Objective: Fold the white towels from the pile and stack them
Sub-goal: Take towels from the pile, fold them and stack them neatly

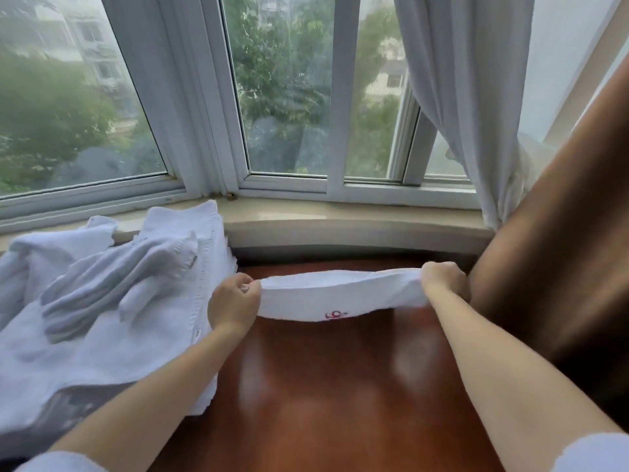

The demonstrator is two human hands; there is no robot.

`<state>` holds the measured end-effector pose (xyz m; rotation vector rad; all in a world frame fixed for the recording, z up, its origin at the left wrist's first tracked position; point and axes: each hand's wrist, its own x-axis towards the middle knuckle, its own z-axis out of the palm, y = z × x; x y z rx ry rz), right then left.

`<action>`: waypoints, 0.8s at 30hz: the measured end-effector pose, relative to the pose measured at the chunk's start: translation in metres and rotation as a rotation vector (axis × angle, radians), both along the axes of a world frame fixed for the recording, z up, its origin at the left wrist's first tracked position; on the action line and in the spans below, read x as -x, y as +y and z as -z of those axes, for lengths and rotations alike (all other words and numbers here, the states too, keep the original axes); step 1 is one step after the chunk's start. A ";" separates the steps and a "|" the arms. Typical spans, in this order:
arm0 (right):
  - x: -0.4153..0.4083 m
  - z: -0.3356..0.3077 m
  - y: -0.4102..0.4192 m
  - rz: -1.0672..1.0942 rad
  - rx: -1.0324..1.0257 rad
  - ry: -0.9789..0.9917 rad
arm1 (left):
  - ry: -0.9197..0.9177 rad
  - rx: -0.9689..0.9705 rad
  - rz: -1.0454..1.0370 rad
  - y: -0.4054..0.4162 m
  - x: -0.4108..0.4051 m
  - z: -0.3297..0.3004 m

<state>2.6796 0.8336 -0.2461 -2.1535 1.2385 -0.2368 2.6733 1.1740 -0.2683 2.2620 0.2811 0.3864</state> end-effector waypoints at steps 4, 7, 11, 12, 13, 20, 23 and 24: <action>0.022 0.029 -0.001 0.038 -0.045 0.172 | 0.333 -0.085 0.081 0.005 0.011 0.029; 0.025 0.044 -0.001 0.032 -0.072 0.258 | 0.478 -0.053 0.147 0.006 0.007 0.040; 0.020 0.065 -0.004 0.032 -0.110 0.190 | 0.513 -0.016 0.130 0.007 -0.004 0.057; 0.018 0.070 -0.004 0.024 -0.144 0.139 | 0.508 -0.016 0.121 0.008 -0.006 0.063; 0.017 0.074 -0.003 0.025 -0.185 0.089 | 0.500 -0.019 0.113 0.008 -0.007 0.068; -0.023 0.109 -0.001 -0.047 -0.182 -0.036 | 0.411 -0.088 -0.071 0.006 -0.032 0.097; -0.038 0.126 -0.003 -0.134 -0.111 -0.007 | 0.430 -0.058 -0.136 0.006 -0.044 0.113; -0.042 0.131 -0.003 -0.141 -0.087 -0.012 | 0.428 -0.045 -0.158 0.005 -0.047 0.119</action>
